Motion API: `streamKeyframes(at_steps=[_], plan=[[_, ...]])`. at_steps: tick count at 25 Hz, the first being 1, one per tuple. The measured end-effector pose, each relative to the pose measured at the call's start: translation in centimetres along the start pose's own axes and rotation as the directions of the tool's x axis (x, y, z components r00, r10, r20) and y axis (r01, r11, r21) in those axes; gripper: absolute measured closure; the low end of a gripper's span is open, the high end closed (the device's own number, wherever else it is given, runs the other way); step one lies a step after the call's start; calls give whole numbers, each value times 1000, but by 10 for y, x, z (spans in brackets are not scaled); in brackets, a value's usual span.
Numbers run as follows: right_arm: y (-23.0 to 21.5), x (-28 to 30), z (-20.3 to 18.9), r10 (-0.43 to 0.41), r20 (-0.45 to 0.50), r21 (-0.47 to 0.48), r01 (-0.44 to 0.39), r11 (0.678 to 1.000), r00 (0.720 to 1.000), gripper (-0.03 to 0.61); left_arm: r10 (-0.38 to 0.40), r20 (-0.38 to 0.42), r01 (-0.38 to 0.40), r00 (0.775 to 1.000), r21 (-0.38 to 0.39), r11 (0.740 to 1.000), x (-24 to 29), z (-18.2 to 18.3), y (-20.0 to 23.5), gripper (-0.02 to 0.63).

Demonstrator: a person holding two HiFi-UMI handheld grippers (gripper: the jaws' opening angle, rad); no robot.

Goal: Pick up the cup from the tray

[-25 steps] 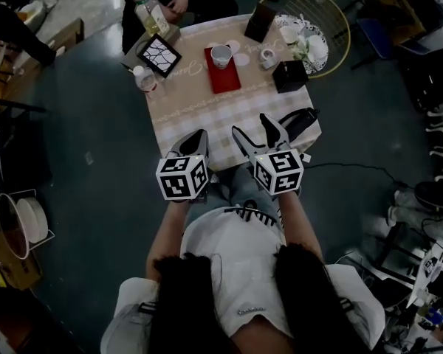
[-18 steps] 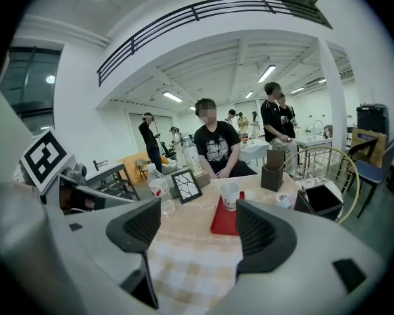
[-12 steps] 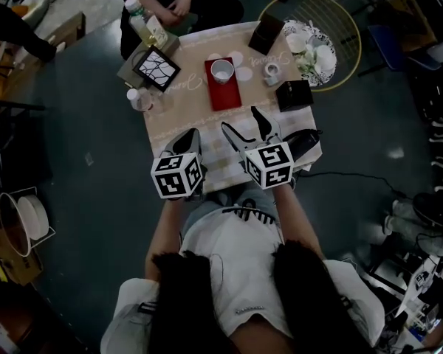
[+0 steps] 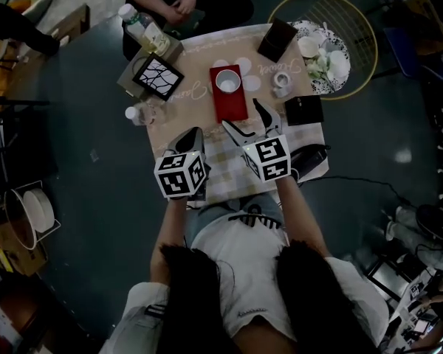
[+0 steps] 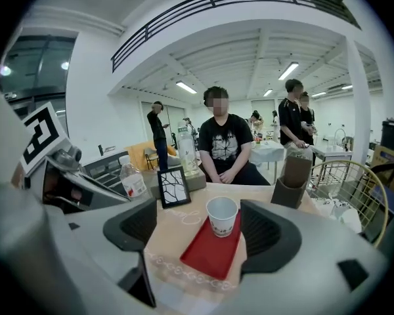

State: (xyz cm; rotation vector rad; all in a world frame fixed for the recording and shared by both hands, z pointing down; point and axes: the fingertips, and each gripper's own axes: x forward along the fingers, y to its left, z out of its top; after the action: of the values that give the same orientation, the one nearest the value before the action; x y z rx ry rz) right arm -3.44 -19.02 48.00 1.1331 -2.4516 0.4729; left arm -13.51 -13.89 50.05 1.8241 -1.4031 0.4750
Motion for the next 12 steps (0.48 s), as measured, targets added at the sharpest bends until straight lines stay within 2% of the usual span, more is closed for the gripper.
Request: streamKeyframes(at_steps=[3, 9, 12], plan=[[-11, 18, -3, 6, -12, 11, -5, 1000, 1000, 190, 19, -24, -20, 1000, -19, 1000, 11, 1, 7, 607], [-27, 53, -16, 12, -51, -10, -12, 1000, 999, 169, 8, -57, -10, 998, -34, 999, 41, 5, 10, 606], [-32, 67, -22, 21, -62, -10, -21, 1000, 998, 163, -4, -52, -1, 999, -105, 994, 52, 10, 13, 607]])
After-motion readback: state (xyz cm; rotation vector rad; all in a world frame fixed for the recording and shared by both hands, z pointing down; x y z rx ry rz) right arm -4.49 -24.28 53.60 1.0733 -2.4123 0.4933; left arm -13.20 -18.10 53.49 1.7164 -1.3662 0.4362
